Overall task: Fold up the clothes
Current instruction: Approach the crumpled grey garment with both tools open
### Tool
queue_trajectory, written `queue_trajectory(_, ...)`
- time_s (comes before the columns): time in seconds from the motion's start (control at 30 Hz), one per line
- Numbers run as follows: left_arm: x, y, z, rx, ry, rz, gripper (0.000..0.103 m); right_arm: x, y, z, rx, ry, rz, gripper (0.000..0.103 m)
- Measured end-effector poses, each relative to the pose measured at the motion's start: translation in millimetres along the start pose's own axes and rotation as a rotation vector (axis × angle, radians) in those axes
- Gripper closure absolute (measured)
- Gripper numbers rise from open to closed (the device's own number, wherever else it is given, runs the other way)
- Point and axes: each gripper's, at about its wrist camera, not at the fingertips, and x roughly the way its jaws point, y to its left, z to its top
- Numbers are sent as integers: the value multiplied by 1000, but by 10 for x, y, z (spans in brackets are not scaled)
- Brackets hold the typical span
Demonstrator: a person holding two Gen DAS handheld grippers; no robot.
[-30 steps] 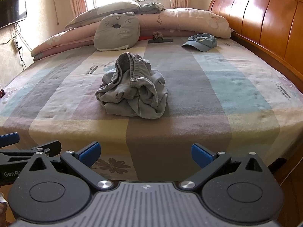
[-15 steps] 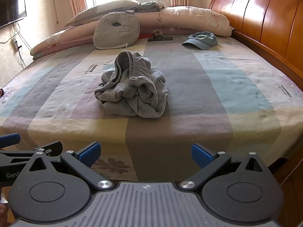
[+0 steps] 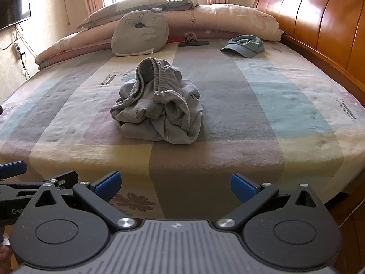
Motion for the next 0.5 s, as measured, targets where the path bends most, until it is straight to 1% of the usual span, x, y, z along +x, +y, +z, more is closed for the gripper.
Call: queue_trajectory(0.5,291,-14,132,3,35,10,1,271,1,142,-20,30,5,0)
